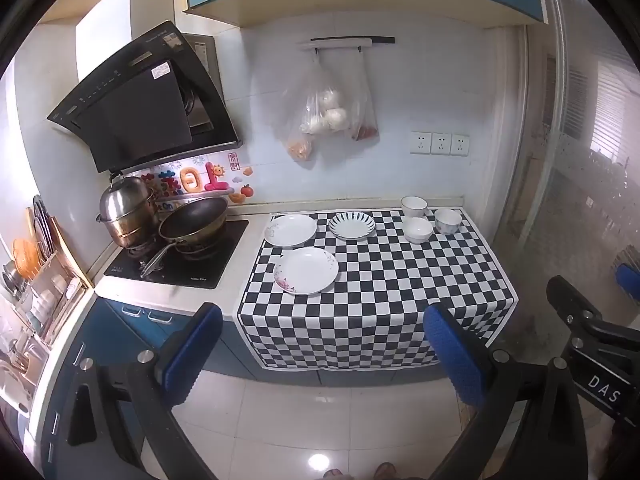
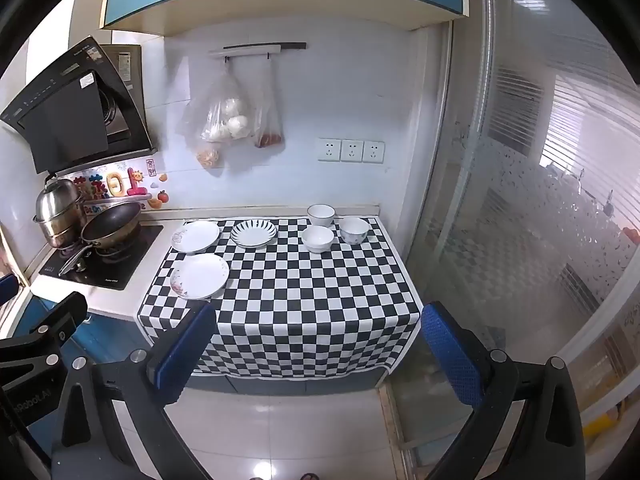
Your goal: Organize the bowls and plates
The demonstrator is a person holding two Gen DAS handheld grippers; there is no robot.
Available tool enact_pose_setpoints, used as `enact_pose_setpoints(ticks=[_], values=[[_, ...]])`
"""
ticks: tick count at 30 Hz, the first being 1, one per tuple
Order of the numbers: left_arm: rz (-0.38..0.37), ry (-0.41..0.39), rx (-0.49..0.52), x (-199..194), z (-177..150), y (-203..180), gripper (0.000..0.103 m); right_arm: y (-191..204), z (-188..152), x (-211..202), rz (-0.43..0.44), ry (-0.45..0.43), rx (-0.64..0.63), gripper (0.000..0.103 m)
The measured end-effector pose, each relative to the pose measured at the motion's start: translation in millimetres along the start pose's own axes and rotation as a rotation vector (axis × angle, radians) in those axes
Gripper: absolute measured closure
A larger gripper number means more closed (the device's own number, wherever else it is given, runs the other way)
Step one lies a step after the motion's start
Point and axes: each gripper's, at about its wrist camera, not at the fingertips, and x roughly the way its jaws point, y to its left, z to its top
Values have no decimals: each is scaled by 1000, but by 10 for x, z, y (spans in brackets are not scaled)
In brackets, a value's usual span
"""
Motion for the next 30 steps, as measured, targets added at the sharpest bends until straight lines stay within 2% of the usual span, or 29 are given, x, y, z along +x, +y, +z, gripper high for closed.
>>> enact_pose_setpoints(ticks=[30], values=[[4, 2, -2, 43, 84, 20, 0, -4, 80, 16, -4, -4, 20, 0]])
